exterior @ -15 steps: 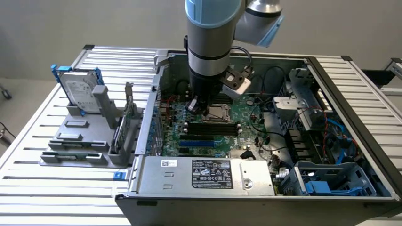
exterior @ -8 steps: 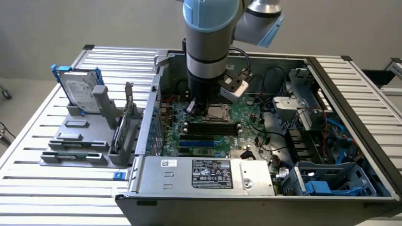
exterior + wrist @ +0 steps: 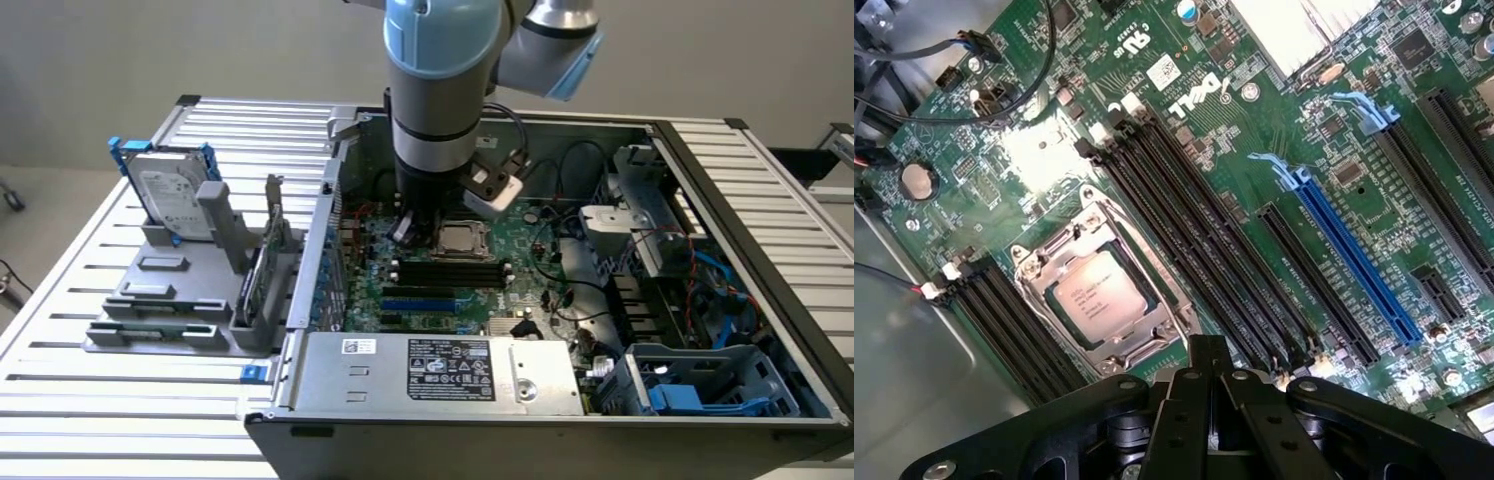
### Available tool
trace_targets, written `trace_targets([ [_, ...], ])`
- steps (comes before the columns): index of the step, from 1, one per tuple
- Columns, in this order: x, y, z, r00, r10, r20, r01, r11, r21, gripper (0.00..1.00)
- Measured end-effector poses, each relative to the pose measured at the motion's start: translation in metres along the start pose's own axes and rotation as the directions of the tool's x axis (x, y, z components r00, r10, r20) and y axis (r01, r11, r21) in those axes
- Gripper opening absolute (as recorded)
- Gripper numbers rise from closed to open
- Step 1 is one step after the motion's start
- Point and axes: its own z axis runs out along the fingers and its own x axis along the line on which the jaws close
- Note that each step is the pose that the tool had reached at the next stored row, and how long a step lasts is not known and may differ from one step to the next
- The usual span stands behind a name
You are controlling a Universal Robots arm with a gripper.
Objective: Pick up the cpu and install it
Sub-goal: 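Install the first cpu locking lever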
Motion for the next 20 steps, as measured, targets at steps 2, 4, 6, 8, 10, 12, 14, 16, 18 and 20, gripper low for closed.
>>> trace_targets([
  [2,-0.001,0.0000,0.0021,1.0000,0.000,-0.0030,0.000,1.0000,0.0022,0.11],
  [4,-0.001,0.0000,0.0044,1.0000,0.000,-0.0054,0.000,1.0000,0.0041,0.11],
  [6,-0.002,0.0000,0.0072,1.0000,0.001,-0.0073,-0.001,1.0000,0.0055,0.11],
  [8,-0.003,-0.0002,0.0098,1.0000,0.001,-0.0092,-0.001,1.0000,0.0069,0.11],
  [10,-0.004,-0.0006,0.0122,0.9999,0.001,-0.0113,-0.001,1.0000,0.0083,0.11],
  [12,-0.004,-0.0012,0.0141,0.9999,0.001,-0.0130,-0.001,1.0000,0.0097,0.11],
  [14,-0.005,-0.0017,0.0161,0.9999,0.001,-0.0149,-0.001,0.9999,0.0113,0.11],
  [16,-0.005,-0.0022,0.0181,0.9999,0.001,-0.0170,-0.001,0.9999,0.0129,0.11],
  [18,-0.006,-0.0026,0.0197,0.9998,0.001,-0.0192,-0.001,0.9999,0.0146,0.11],
  [20,-0.006,-0.0031,0.0214,0.9998,0.001,-0.0212,-0.001,0.9999,0.0161,0.11],
])
